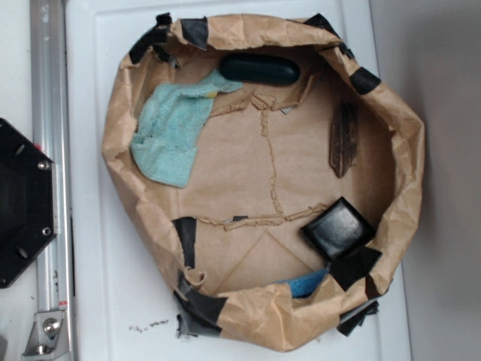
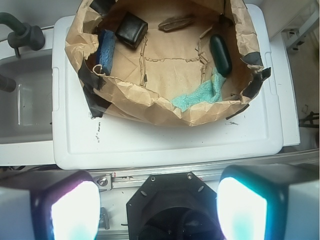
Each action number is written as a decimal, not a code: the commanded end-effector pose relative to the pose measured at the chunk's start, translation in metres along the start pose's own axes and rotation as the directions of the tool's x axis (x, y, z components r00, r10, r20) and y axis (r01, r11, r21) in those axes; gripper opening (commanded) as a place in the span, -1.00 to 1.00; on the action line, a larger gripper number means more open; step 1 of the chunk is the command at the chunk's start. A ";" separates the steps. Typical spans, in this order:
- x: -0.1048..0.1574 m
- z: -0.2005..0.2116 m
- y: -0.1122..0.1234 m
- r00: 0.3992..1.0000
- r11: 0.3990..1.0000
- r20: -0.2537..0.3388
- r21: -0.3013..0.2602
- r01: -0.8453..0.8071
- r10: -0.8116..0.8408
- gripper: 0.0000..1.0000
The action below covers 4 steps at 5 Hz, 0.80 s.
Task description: Grab the blue cloth.
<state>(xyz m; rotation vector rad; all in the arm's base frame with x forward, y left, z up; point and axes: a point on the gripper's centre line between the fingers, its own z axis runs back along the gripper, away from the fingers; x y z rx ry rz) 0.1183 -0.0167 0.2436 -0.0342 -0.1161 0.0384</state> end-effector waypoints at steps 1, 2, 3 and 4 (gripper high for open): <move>0.000 0.000 0.000 1.000 1.000 0.000 0.000 0.000 0.000 1.00; 0.042 -0.036 -0.005 0.999 0.992 0.014 0.118 -0.034 0.032 1.00; 0.069 -0.058 0.007 0.999 0.993 -0.009 0.115 -0.035 0.036 1.00; 0.094 -0.088 0.027 0.997 0.988 -0.035 0.138 -0.062 0.067 1.00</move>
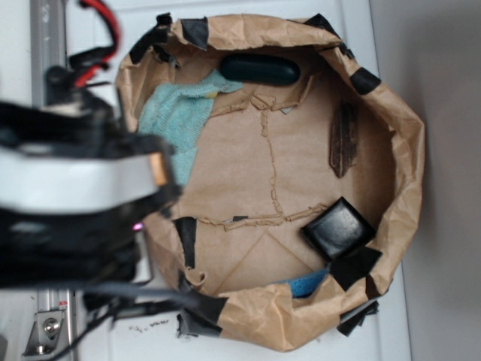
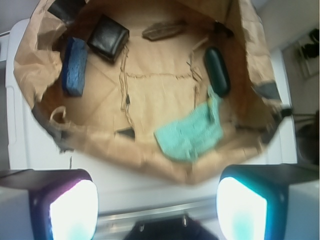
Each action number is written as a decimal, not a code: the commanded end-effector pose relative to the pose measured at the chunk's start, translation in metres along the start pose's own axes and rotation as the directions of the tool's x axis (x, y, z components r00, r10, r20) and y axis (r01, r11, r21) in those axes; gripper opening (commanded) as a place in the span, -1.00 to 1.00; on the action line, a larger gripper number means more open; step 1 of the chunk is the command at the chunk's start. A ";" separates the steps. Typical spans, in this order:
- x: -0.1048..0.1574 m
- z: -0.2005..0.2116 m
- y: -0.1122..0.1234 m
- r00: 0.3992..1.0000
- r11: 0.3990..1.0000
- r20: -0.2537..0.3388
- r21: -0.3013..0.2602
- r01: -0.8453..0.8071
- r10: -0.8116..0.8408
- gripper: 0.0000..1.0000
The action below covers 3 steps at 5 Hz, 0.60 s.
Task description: Grab the blue cloth.
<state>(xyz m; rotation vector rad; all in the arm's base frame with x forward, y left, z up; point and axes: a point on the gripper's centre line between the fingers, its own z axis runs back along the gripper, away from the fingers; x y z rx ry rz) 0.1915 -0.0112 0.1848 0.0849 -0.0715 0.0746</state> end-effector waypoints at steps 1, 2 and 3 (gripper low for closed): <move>0.044 -0.062 0.047 0.998 0.999 -0.046 0.004 -0.046 0.046 1.00; 0.046 -0.080 0.045 0.998 1.000 -0.061 -0.007 -0.029 0.028 1.00; 0.034 -0.114 0.020 0.993 0.999 -0.116 -0.042 0.029 -0.033 1.00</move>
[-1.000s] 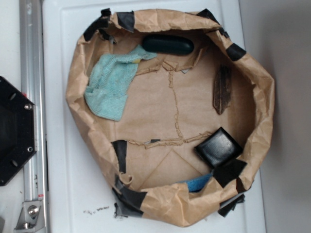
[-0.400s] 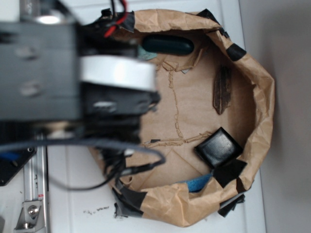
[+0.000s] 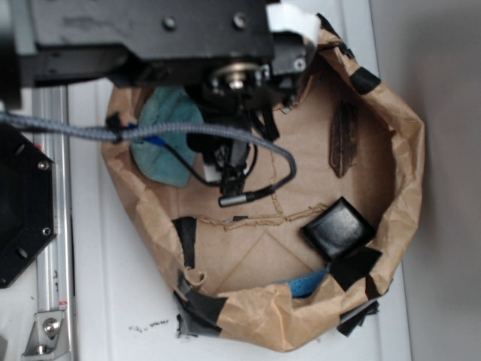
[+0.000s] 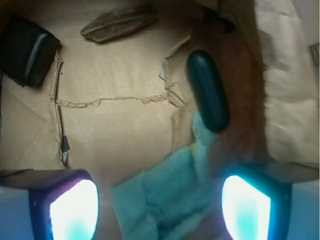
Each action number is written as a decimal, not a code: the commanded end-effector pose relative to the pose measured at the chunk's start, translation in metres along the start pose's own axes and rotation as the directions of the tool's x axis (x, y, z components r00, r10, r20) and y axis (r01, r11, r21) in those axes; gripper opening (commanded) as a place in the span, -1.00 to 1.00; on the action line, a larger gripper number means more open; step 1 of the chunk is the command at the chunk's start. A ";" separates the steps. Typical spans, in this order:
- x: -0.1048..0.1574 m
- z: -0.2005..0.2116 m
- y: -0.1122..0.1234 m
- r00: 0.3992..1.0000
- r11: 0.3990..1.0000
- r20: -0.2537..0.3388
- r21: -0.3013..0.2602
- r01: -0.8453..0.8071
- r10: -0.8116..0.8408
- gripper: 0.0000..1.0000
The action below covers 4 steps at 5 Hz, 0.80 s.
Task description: Grab the blue cloth.
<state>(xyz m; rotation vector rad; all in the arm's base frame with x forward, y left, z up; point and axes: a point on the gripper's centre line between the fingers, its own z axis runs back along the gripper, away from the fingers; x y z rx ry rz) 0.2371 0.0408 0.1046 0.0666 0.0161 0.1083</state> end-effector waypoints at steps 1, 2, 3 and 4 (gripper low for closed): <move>-0.025 -0.047 -0.032 0.993 0.995 -0.072 -0.040 0.088 -0.091 1.00; -0.030 -0.055 -0.014 0.998 0.998 -0.041 0.030 0.054 -0.053 1.00; -0.016 -0.076 0.007 0.998 0.998 -0.060 0.064 0.013 -0.009 1.00; -0.010 -0.085 0.016 0.998 0.996 -0.069 0.088 -0.002 0.008 1.00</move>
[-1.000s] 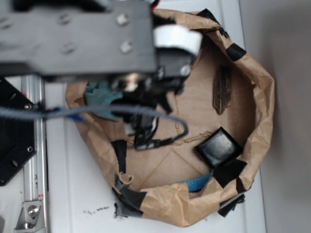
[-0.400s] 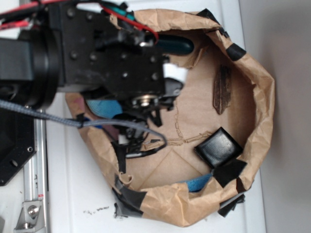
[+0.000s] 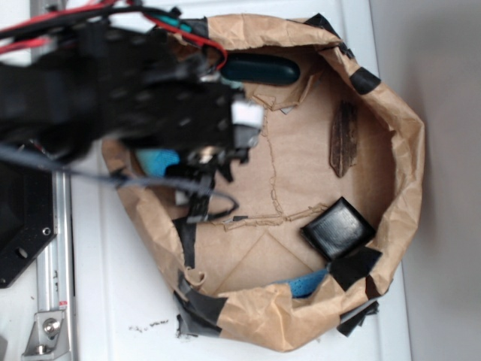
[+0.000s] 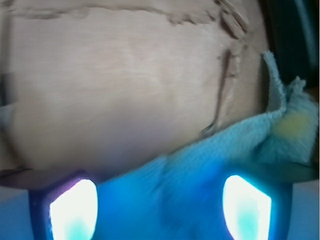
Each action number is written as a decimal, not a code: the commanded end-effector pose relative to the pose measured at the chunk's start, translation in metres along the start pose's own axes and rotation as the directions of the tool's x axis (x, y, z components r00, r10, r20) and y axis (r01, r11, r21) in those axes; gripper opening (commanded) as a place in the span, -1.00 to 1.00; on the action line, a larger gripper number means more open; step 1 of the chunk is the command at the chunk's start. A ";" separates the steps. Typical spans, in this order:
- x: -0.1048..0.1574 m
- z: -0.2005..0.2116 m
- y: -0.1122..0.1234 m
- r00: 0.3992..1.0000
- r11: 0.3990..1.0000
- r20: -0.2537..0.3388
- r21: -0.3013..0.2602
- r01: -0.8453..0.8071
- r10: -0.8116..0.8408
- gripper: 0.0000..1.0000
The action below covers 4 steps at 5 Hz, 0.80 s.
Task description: Grab the blue cloth.
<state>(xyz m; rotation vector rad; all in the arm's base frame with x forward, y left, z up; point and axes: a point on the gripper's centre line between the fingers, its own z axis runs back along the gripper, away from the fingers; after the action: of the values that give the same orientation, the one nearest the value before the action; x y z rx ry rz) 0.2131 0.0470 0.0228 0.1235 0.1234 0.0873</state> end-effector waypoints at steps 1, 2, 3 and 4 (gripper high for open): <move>0.008 -0.007 0.014 0.997 0.997 0.020 0.010 -0.074 0.074 -1.00; 0.005 -0.004 0.012 0.997 0.998 0.029 0.016 -0.068 0.067 -1.00; 0.002 0.002 0.013 0.997 0.998 0.047 0.015 -0.064 0.063 -1.00; -0.001 0.004 0.014 0.996 0.998 0.057 0.011 -0.065 0.064 -1.00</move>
<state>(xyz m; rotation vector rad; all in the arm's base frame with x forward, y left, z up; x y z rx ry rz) 0.2100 0.0540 0.0221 0.1401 0.1013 0.1261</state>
